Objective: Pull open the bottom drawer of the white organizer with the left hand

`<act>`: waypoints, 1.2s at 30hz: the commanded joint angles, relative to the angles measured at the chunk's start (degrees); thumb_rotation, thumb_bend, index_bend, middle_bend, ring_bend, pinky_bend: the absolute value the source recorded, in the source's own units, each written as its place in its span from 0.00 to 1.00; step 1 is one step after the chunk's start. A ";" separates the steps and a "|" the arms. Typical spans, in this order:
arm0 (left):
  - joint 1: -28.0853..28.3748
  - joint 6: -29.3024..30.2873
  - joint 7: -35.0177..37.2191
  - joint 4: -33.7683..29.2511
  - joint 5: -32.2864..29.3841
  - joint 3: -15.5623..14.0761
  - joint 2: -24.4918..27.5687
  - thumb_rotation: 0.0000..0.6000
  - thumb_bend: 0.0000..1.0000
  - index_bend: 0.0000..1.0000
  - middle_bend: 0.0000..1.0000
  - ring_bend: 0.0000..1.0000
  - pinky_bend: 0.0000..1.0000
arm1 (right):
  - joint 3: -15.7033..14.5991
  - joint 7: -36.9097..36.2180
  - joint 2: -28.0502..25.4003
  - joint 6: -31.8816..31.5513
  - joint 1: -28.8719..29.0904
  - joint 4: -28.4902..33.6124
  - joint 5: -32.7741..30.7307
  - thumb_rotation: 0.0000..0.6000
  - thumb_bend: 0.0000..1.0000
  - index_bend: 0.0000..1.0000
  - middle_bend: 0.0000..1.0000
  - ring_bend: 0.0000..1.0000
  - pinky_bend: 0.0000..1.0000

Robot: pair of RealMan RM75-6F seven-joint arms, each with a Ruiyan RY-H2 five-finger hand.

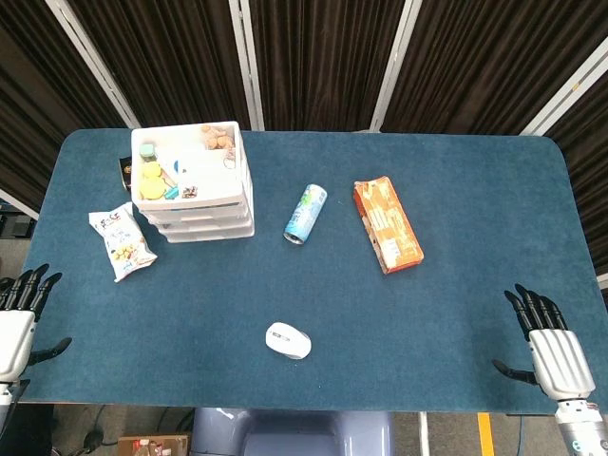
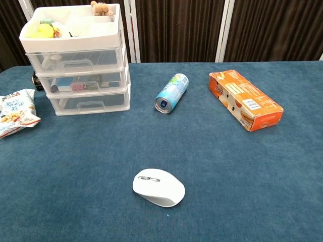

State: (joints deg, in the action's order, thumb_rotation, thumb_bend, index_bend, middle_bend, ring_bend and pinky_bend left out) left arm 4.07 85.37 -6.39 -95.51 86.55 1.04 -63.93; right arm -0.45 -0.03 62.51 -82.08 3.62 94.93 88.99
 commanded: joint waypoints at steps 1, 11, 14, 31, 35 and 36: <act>-0.02 0.04 -0.04 0.02 0.02 -0.02 -0.02 1.00 0.03 0.10 0.00 0.00 0.15 | 0.00 -0.02 -0.01 -0.05 -0.02 -0.02 0.01 1.00 0.11 0.00 0.00 0.00 0.07; 0.06 -0.25 0.07 0.02 -0.21 0.01 0.00 1.00 0.03 0.10 0.00 0.00 0.15 | 0.00 0.01 0.00 0.09 0.02 0.10 -0.03 1.00 0.11 0.00 0.00 0.00 0.07; 0.16 -0.50 0.14 0.09 -0.39 0.06 -0.04 1.00 0.03 0.10 0.00 0.00 0.15 | 0.08 0.03 0.03 0.28 0.08 0.13 -0.30 1.00 0.11 0.00 0.00 0.00 0.07; 2.66 -2.77 3.92 -2.38 -4.93 4.13 -2.52 1.00 0.38 0.17 0.79 0.69 0.75 | 0.05 -0.25 -0.02 0.16 -0.05 0.23 -0.36 1.00 0.11 0.00 0.00 0.00 0.07; 5.50 -7.01 4.72 -4.04 -9.64 6.89 -3.96 1.00 0.44 0.18 0.91 0.80 0.85 | 0.13 -0.58 -0.14 0.32 0.00 0.31 -0.55 1.00 0.11 0.00 0.00 0.00 0.07; 6.33 -8.41 4.99 -4.62 -11.36 7.67 -4.47 1.00 0.45 0.18 0.94 0.83 0.87 | 0.13 -0.69 -0.16 0.33 0.00 0.31 -0.57 1.00 0.11 0.00 0.00 0.00 0.07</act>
State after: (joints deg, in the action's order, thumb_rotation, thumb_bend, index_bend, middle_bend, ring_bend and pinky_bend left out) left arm 8.46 79.67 -2.21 -98.75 78.20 6.81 -67.16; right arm -0.33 -0.71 62.36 -81.75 3.62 95.24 88.43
